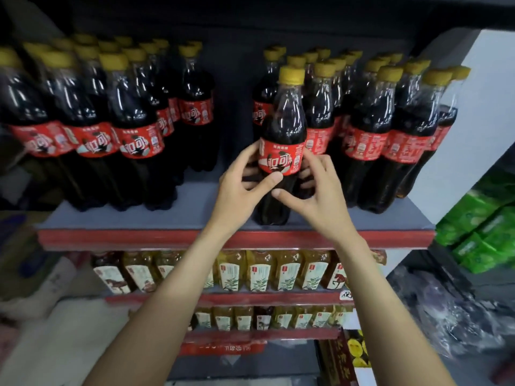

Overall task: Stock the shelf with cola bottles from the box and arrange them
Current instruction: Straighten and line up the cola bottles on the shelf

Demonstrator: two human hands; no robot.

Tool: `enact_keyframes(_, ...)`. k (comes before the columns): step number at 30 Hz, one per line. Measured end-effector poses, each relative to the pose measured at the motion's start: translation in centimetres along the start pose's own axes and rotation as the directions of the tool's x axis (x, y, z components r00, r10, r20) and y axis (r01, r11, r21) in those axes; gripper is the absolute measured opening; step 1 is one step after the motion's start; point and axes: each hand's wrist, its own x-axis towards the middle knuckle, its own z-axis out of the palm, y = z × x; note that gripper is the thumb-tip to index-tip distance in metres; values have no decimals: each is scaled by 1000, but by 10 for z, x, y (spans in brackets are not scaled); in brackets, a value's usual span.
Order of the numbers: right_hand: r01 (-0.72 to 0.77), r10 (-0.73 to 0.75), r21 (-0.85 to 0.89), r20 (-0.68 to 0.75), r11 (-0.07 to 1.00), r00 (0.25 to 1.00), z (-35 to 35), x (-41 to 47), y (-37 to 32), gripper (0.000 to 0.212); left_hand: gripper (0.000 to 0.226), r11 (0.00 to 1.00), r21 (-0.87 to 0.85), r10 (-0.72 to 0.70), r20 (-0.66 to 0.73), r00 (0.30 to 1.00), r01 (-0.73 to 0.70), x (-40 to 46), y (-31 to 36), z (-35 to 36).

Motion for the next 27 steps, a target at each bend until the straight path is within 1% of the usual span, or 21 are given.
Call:
enact_keyframes(2, 29, -33, -152, -24, 988, 999, 16, 6, -12, 80, 56, 999, 52, 13, -81, 997, -8, -2, -2, -15)
enact_keyframes(4, 21, -24, -200, -13, 980, 1000, 36, 13, -25, 82, 59, 994, 105, 16, -150, 989, 0, -3, -6, -29)
enact_keyframes(5, 9, -9, -191, 0, 981, 1000, 47, 18, -30, 83, 61, 991, 131, 14, -181, 983, 10, -3, -8, -35)
enact_keyframes(8, -7, 10, -82, 35, 997, 999, 78, 35, -39, 77, 63, 977, 210, 27, -252, 967, 27, 2, -12, -53)
enact_keyframes(10, -12, 13, -49, 36, 999, 999, 95, 47, -41, 76, 61, 949, 312, 51, -272, 961, 38, 7, -13, -66)
enact_keyframes(11, -17, 18, -48, 34, 999, 999, 103, 54, -42, 78, 58, 913, 407, 98, -281, 955, 26, 8, -12, -73)
enact_keyframes(13, -35, 37, -57, 33, 998, 999, 116, 66, -42, 83, 50, 808, 588, 252, -289, 924, -37, 4, -12, -86)
enact_keyframes(16, -62, 63, -69, 9, 996, 998, 130, 81, -42, 89, 36, 672, 729, 472, -287, 833, -129, -6, -17, -105)
enact_keyframes(18, -64, 64, -70, -5, 995, 998, 137, 87, -42, 90, 32, 629, 766, 540, -311, 782, -129, -10, -25, -116)
enact_keyframes(19, -64, 64, -71, -8, 995, 998, 140, 89, -42, 90, 31, 618, 777, 552, -321, 770, -119, -11, -29, -120)
enact_keyframes(23, -73, 72, -57, -21, 996, 997, 150, 95, -42, 89, 36, 594, 801, 543, -331, 772, -74, -9, -40, -130)
enact_keyframes(27, -80, 77, -92, -37, 993, 996, 156, 94, -46, 90, 35, 601, 797, 547, -352, 760, -64, -11, -45, -131)
